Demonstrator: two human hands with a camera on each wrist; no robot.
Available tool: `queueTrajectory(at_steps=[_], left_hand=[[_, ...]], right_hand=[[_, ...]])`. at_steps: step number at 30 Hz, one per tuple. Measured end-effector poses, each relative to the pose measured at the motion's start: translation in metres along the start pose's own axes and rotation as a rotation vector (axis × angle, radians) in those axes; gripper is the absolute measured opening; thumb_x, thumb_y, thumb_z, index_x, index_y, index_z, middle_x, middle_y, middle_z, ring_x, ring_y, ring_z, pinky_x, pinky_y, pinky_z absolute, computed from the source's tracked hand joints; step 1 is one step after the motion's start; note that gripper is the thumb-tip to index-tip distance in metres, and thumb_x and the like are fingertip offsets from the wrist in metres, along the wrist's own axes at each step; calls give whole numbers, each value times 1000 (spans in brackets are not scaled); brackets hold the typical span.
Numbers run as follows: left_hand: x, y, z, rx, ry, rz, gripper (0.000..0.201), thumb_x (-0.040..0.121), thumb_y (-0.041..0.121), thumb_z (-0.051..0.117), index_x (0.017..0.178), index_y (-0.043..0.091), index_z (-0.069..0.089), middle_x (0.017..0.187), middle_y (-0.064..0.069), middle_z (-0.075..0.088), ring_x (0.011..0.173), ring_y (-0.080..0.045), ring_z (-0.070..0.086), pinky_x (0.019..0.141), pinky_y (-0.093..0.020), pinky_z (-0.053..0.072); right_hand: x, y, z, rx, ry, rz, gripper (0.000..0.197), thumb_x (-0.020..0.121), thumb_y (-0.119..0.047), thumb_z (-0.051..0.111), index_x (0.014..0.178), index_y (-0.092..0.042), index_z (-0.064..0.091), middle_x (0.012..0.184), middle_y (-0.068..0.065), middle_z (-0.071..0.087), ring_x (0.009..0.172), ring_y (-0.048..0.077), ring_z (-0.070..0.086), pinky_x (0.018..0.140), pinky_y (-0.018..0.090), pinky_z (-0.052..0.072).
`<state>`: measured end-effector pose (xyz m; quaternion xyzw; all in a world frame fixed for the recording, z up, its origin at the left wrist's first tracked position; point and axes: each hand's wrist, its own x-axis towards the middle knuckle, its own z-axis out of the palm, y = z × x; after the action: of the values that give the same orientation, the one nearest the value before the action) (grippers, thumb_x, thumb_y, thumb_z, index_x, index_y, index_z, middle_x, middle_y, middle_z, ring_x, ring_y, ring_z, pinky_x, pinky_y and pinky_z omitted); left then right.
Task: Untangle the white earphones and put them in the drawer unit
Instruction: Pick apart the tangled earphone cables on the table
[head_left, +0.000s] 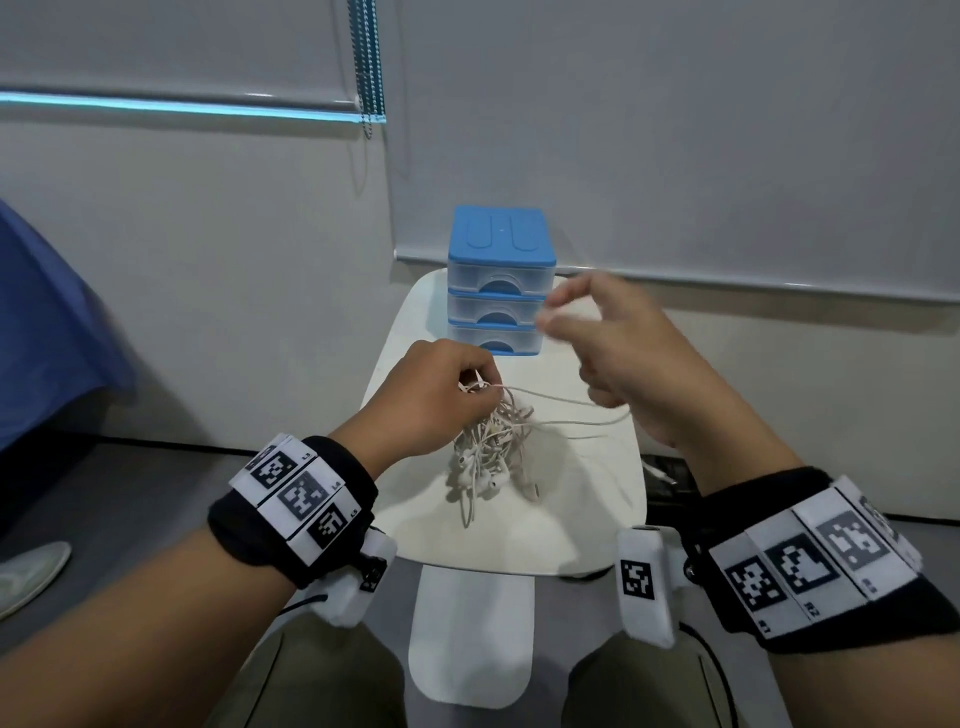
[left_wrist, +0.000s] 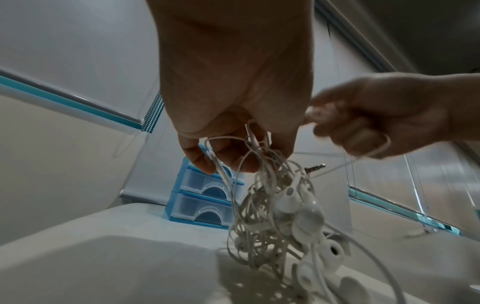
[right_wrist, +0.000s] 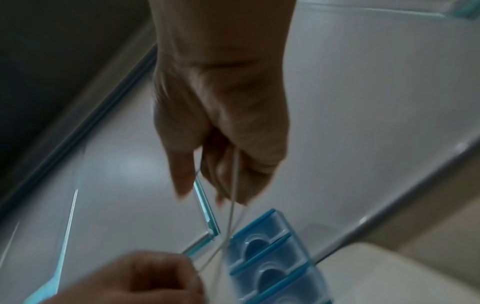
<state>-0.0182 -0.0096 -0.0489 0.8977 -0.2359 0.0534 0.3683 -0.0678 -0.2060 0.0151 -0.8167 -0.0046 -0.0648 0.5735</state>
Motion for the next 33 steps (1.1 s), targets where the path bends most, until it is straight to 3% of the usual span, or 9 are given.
queueTrajectory(at_steps=[4, 7, 10, 13, 17, 20, 22, 28, 33], left_hand=[[0, 3, 0, 16, 28, 19, 15, 87, 24, 75, 75, 31, 71, 64, 9, 63, 60, -4, 53, 61, -26, 44], [0, 2, 1, 12, 10, 25, 17, 88, 23, 75, 74, 31, 71, 62, 10, 61, 58, -5, 52, 60, -27, 43], [-1, -2, 3, -3, -6, 12, 19, 88, 23, 73, 71, 31, 69, 65, 8, 64, 61, -7, 52, 64, -28, 45], [-1, -3, 2, -10, -17, -4, 14, 90, 27, 75, 77, 30, 73, 69, 7, 66, 63, -6, 54, 63, -23, 44], [-2, -1, 0, -7, -39, -14, 15, 91, 27, 74, 77, 30, 72, 66, 8, 62, 60, -3, 51, 59, -16, 38], [-3, 0, -1, 3, -68, -27, 16, 91, 26, 73, 76, 30, 71, 67, 7, 64, 59, -5, 51, 60, -19, 40], [-3, -1, -1, 3, -64, -35, 16, 91, 26, 73, 76, 29, 70, 66, 8, 62, 58, -5, 50, 60, -19, 40], [-1, 6, -1, -2, -47, -12, 13, 87, 24, 75, 76, 27, 72, 63, 10, 64, 60, -6, 55, 61, -23, 44], [0, 4, 0, 14, -50, -2, 13, 89, 25, 75, 77, 27, 73, 64, 9, 63, 60, -6, 53, 63, -25, 44]], right_hand=[[-5, 12, 2, -606, -320, -9, 11, 93, -26, 72, 86, -22, 79, 67, -17, 61, 63, 0, 52, 57, 16, 34], [-9, 11, 6, -175, -243, -108, 20, 96, -12, 66, 78, -15, 75, 75, -14, 65, 63, -5, 53, 63, 12, 37], [-8, 0, 2, 353, -171, -209, 24, 100, -13, 55, 77, -20, 59, 107, 4, 71, 99, 8, 65, 88, 30, 43], [-10, -14, -2, 706, -185, -192, 25, 107, -16, 43, 82, -16, 48, 74, 11, 59, 69, 26, 60, 72, 34, 54], [-14, -20, -1, 678, -54, -151, 27, 110, -22, 43, 83, -21, 43, 56, -4, 26, 45, 10, 20, 42, 19, 24], [-16, -18, -5, 662, 28, -126, 3, 105, -25, 54, 103, -25, 53, 57, -8, 24, 45, 7, 16, 40, 16, 18], [-14, -11, -9, 502, 24, -86, 19, 101, -26, 62, 119, -24, 56, 53, -11, 30, 43, 6, 19, 40, 15, 19], [-9, 16, -1, -618, -353, -16, 20, 89, -46, 75, 92, -26, 75, 64, -19, 56, 59, -1, 50, 56, 19, 35], [-13, 14, 1, -151, -350, -112, 18, 97, -16, 66, 81, -13, 72, 52, -13, 48, 50, 3, 36, 53, 19, 29]])
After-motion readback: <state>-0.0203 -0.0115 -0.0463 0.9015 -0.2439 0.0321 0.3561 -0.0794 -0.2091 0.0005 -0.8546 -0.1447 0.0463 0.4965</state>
